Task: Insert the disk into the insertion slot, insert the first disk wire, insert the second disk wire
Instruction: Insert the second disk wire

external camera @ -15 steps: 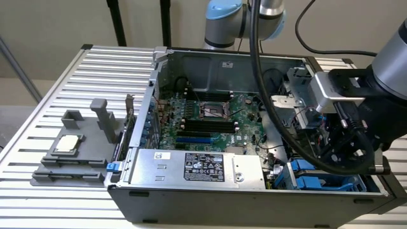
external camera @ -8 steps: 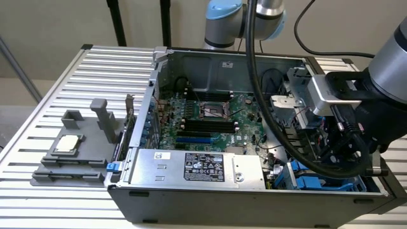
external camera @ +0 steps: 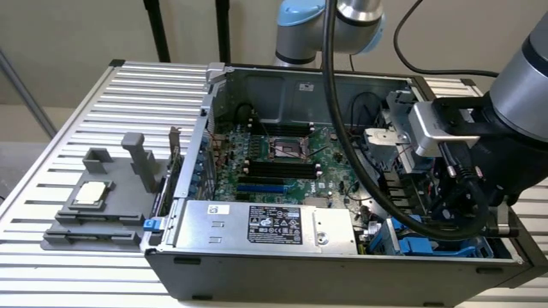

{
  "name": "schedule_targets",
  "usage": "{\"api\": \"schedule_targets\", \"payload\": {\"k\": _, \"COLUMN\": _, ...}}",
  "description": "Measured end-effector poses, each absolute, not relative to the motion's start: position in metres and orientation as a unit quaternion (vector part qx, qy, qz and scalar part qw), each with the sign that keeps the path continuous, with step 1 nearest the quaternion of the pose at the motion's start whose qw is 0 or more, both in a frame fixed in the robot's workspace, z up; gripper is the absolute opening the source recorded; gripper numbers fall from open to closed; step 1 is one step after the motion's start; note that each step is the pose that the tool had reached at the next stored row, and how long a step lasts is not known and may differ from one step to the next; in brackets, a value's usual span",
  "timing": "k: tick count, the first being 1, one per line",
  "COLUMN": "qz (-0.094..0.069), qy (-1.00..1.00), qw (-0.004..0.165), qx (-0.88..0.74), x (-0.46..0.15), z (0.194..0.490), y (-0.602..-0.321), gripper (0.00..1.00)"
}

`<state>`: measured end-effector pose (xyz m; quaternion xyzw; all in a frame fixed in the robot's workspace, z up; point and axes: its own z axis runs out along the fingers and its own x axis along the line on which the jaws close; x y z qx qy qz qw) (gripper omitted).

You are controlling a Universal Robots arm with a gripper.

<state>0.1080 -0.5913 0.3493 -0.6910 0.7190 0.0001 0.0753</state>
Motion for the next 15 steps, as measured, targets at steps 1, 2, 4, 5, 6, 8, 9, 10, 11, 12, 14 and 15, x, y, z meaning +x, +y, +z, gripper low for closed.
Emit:
{"api": "schedule_targets", "payload": {"k": 1, "qz": 0.000, "qy": 0.719, "qw": 0.076, "qx": -0.691, "x": 0.1075, "z": 0.3493, "y": -0.5913, "gripper": 0.16}}
{"api": "schedule_targets", "payload": {"k": 2, "qz": -0.001, "qy": 0.719, "qw": 0.076, "qx": -0.691, "x": 0.1070, "z": 0.3493, "y": -0.5913, "gripper": 0.16}}
{"api": "schedule_targets", "payload": {"k": 4, "qz": -0.002, "qy": 0.719, "qw": 0.077, "qx": -0.691, "x": 0.1062, "z": 0.3493, "y": -0.5913, "gripper": 0.15}}
{"api": "schedule_targets", "payload": {"k": 5, "qz": -0.002, "qy": 0.719, "qw": 0.077, "qx": -0.691, "x": 0.1058, "z": 0.3493, "y": -0.5913, "gripper": 0.11}}
{"api": "schedule_targets", "payload": {"k": 6, "qz": -0.002, "qy": 0.719, "qw": 0.078, "qx": -0.691, "x": 0.1057, "z": 0.3493, "y": -0.5913, "gripper": 0.11}}
{"api": "schedule_targets", "payload": {"k": 8, "qz": -0.003, "qy": 0.719, "qw": 0.078, "qx": -0.691, "x": 0.1054, "z": 0.3494, "y": -0.5913, "gripper": 0.11}}
{"api": "schedule_targets", "payload": {"k": 9, "qz": -0.003, "qy": 0.719, "qw": 0.078, "qx": -0.691, "x": 0.1053, "z": 0.3495, "y": -0.5913, "gripper": 0.11}}
{"api": "schedule_targets", "payload": {"k": 10, "qz": -0.003, "qy": 0.719, "qw": 0.078, "qx": -0.691, "x": 0.1052, "z": 0.3497, "y": -0.5913, "gripper": 0.11}}
{"api": "schedule_targets", "payload": {"k": 11, "qz": -0.003, "qy": 0.719, "qw": 0.078, "qx": -0.691, "x": 0.1052, "z": 0.3503, "y": -0.5913, "gripper": 0.11}}
{"api": "schedule_targets", "payload": {"k": 12, "qz": -0.003, "qy": 0.719, "qw": 0.078, "qx": -0.691, "x": 0.1051, "z": 0.3509, "y": -0.5913, "gripper": 0.11}}
{"api": "schedule_targets", "payload": {"k": 14, "qz": -0.003, "qy": 0.719, "qw": 0.078, "qx": -0.691, "x": 0.1049, "z": 0.3524, "y": -0.5913, "gripper": 0.12}}
{"api": "schedule_targets", "payload": {"k": 15, "qz": -0.003, "qy": 0.719, "qw": 0.078, "qx": -0.691, "x": 0.1048, "z": 0.3532, "y": -0.5913, "gripper": 0.12}}
